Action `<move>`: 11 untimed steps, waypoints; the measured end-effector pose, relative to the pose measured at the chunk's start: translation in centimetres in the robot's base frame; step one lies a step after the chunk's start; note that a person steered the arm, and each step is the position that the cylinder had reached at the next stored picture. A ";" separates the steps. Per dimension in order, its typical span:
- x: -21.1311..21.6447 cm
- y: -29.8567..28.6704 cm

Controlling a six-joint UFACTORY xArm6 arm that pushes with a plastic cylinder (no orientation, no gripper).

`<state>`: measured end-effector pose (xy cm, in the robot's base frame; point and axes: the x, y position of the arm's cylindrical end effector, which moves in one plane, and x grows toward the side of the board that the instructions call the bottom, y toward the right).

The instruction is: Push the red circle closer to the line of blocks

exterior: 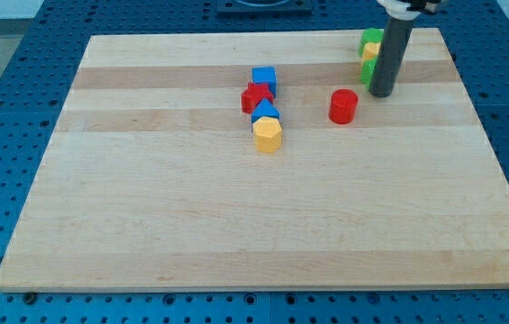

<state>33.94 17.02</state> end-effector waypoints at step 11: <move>4.6 -2.1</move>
